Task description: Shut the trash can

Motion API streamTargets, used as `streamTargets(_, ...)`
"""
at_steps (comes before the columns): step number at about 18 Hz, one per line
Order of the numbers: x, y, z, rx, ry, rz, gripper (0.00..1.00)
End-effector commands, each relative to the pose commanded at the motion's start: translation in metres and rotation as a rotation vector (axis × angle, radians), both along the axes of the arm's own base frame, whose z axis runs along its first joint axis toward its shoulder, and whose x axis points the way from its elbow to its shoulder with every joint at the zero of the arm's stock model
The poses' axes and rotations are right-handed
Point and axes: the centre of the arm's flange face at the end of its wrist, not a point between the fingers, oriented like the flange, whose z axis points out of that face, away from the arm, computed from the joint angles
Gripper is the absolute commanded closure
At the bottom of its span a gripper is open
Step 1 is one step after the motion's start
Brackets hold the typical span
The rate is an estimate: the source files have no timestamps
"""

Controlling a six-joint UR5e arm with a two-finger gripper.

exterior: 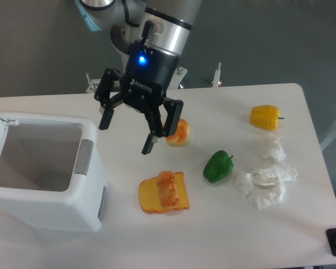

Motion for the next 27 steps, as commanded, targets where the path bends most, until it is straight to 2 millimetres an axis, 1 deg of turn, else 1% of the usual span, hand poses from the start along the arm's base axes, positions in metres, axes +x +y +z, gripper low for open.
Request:
streamTargets(2, 0.004, -0.004, 0.001, -0.013, -0.004, 0.023, 0.0)
streamTargets(4, 0.019, 0.003, 0.008, -0.008, -0.095, 0.063, 0.0)
streamTargets(6, 0.025, 0.007, 0.015, -0.008, -0.19, 0.127, 0.0)
streamTargets(7, 0.032, 0.012, 0.015, -0.004, -0.203, 0.112, 0.0)
streamTargets(8, 0.043, 0.02, 0.016, 0.0, -0.211, 0.085, 0.0)
streamTargets(10, 0.059, 0.028, 0.019, 0.003, -0.218, 0.057, 0.0)
streamTargets(11, 0.068, 0.031, 0.026, 0.009, -0.22, 0.047, 0.0)
streamTargets(12, 0.083, 0.035, 0.029, 0.008, -0.24, 0.037, 0.0)
streamTargets(13, 0.102, 0.038, 0.034, 0.007, -0.264, 0.026, 0.0)
streamTargets(14, 0.114, 0.036, 0.045, 0.015, -0.278, 0.031, 0.0)
streamTargets(15, 0.118, 0.035, 0.05, 0.02, -0.289, 0.035, 0.0)
streamTargets(16, 0.129, 0.037, 0.053, 0.024, -0.299, 0.013, 0.0)
streamTargets(18, 0.159, 0.043, 0.061, 0.036, -0.322, -0.047, 0.0)
streamTargets(19, 0.168, 0.041, 0.068, 0.042, -0.336, -0.052, 0.0)
streamTargets(20, 0.181, 0.044, 0.068, 0.039, -0.365, -0.074, 0.0)
streamTargets(23, 0.193, 0.046, 0.074, 0.056, -0.379, -0.119, 0.0)
streamTargets(26, 0.211, 0.051, 0.083, 0.076, -0.387, -0.181, 0.0)
streamTargets(27, 0.215, 0.052, 0.083, 0.076, -0.396, -0.192, 0.0)
